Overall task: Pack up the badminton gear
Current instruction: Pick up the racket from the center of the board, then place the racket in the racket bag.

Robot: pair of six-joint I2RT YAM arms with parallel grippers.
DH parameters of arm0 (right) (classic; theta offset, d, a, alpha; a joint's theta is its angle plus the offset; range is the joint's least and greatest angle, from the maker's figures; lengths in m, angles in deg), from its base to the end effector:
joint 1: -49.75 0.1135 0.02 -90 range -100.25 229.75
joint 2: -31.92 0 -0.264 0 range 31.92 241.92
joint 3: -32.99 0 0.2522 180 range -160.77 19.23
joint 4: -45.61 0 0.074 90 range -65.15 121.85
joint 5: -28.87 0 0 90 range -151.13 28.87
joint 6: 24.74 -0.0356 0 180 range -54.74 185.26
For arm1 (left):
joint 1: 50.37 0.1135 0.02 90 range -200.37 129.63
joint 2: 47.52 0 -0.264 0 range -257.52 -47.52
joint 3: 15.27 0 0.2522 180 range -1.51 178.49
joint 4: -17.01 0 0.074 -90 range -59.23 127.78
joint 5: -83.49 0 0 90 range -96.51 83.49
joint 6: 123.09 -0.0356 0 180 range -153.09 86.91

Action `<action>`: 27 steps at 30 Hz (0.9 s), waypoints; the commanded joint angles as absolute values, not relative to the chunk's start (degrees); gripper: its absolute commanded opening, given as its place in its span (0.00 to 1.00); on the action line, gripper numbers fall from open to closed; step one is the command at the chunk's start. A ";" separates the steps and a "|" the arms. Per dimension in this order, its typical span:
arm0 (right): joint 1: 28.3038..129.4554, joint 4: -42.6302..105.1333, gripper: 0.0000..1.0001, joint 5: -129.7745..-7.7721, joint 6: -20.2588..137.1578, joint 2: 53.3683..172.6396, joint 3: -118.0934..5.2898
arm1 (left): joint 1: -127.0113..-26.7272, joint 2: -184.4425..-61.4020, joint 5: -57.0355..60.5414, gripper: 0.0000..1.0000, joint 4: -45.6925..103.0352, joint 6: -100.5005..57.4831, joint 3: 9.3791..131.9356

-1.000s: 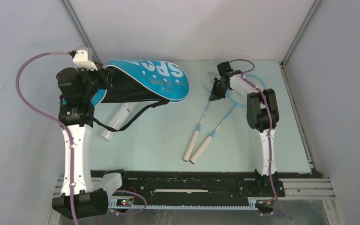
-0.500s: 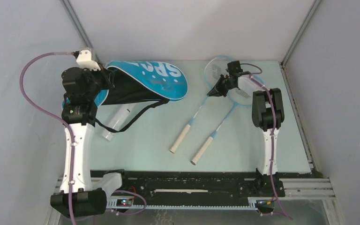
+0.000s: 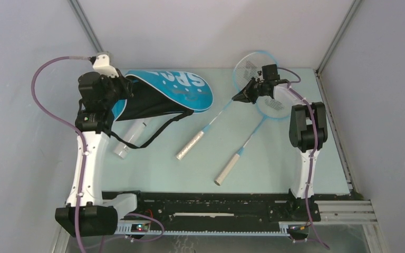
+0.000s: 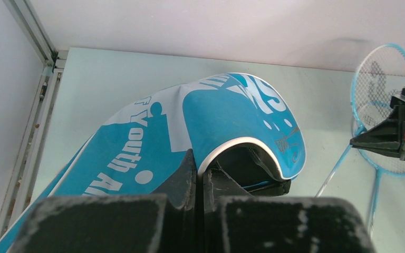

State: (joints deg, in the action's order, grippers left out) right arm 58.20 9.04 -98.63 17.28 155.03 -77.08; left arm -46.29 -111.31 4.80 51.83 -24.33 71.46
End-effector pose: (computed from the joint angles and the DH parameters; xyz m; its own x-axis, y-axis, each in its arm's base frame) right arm 0.4678 0.0914 0.1999 -0.8808 0.4650 -0.0893 0.2205 0.5696 0.7918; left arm 0.2421 0.0103 0.4262 -0.2215 -0.1655 -0.9610 0.0890 0.9780 -0.1889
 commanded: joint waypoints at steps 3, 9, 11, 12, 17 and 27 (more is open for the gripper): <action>55.92 10.94 0.00 -102.47 16.08 146.80 -73.74 | -48.20 -111.44 2.00 0.00 46.37 -21.46 74.16; 54.39 9.91 0.00 -104.55 17.93 141.94 -68.94 | -49.90 -113.52 1.01 0.00 43.87 -18.72 73.89; 54.28 9.22 0.00 -106.29 18.69 140.48 -67.41 | -52.05 -114.81 1.63 0.00 42.65 -17.29 73.52; 54.36 9.08 0.00 -107.37 19.25 139.80 -66.55 | -52.43 -115.50 2.33 0.00 42.16 -16.29 73.32; 55.73 6.31 0.00 -111.21 25.65 136.43 -61.02 | -56.05 -118.14 3.14 0.00 40.89 -13.54 73.14; 61.02 -2.68 0.00 -119.79 40.71 131.44 -53.15 | -61.70 -126.26 -4.34 0.00 41.77 -14.08 77.23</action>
State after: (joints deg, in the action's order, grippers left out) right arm 58.42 2.50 -112.09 32.27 135.08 -53.50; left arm -61.11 -123.20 -1.01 45.76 -15.96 71.70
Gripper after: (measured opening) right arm 0.101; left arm 0.028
